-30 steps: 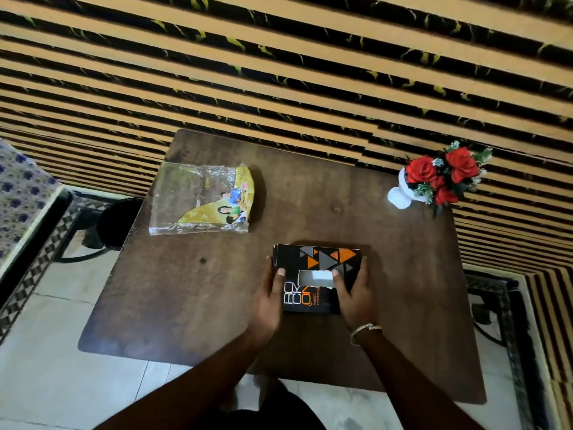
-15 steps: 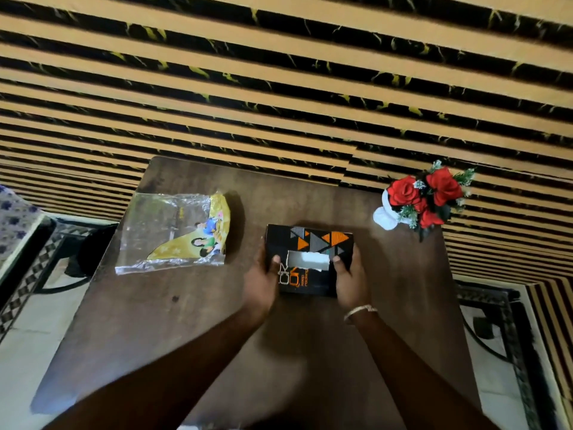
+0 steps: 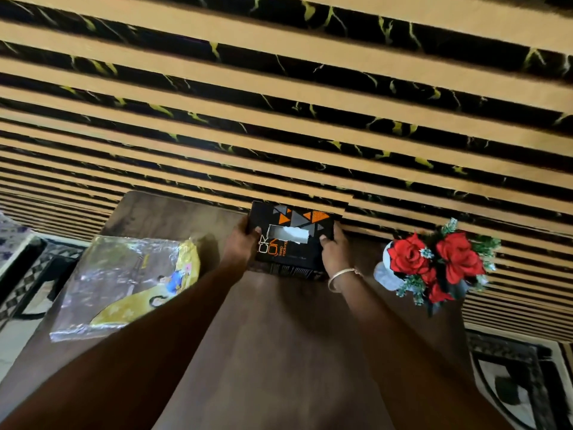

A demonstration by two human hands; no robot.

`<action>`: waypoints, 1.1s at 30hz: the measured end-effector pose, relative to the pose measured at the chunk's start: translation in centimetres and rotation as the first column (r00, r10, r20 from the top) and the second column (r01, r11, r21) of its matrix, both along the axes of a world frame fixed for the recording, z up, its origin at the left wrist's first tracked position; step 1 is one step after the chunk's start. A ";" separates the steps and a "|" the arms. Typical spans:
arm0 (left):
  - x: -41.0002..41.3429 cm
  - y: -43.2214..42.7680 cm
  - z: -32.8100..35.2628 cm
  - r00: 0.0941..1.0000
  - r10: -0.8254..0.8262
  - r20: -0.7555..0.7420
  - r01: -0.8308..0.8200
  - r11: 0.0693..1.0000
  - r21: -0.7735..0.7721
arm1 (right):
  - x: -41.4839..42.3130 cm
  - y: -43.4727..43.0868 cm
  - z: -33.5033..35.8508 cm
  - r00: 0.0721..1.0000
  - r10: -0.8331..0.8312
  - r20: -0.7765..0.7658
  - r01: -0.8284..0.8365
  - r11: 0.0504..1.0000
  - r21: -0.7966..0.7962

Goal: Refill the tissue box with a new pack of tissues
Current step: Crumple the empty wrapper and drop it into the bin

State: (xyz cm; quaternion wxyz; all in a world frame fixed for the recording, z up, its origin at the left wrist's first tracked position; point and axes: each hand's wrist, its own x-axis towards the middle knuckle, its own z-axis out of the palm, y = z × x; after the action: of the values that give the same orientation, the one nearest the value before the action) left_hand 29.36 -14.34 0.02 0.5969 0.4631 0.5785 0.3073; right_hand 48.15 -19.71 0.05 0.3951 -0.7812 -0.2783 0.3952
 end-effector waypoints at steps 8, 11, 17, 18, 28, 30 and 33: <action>0.6 1.1 -0.5 0.997 0.011 -0.077 -0.011 1.000 0.008 | -0.2 0.9 -1.0 0.999 -0.047 -0.005 0.047 0.999 -0.022; 1.0 0.9 -0.2 0.994 0.022 -0.106 -0.021 1.000 0.014 | 0.5 0.6 -0.9 0.998 -0.029 0.050 0.032 0.998 -0.053; -1.6 -0.8 2.8 0.966 0.034 -0.256 0.004 0.989 0.147 | -2.6 -0.5 1.5 0.807 0.085 0.584 -0.063 0.996 -0.058; -2.9 -1.4 3.3 0.939 0.109 -0.325 -0.028 0.970 0.243 | -4.1 -0.9 2.0 0.698 0.099 0.709 -0.121 0.992 -0.020; -24.6 -6.0 -0.2 0.509 0.276 -0.815 -0.491 0.871 -0.012 | -21.7 0.7 -0.1 0.356 0.846 0.396 -0.782 0.502 -0.370; -26.1 -5.7 -2.0 0.608 0.162 -0.777 -0.412 0.901 -0.134 | -23.5 1.7 -1.6 0.339 0.891 0.301 -0.796 0.442 -0.413; -26.0 -4.4 -3.4 0.604 -0.039 -0.796 -0.240 0.943 -0.228 | -25.0 2.3 -2.4 0.317 0.931 0.180 -0.821 0.364 -0.440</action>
State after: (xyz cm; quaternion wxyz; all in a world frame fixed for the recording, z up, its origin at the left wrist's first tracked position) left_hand 3.39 -18.70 -3.41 0.3267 0.4164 0.8484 0.0092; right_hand 23.19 -17.43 -2.37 -0.0624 -0.6070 -0.6780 0.4100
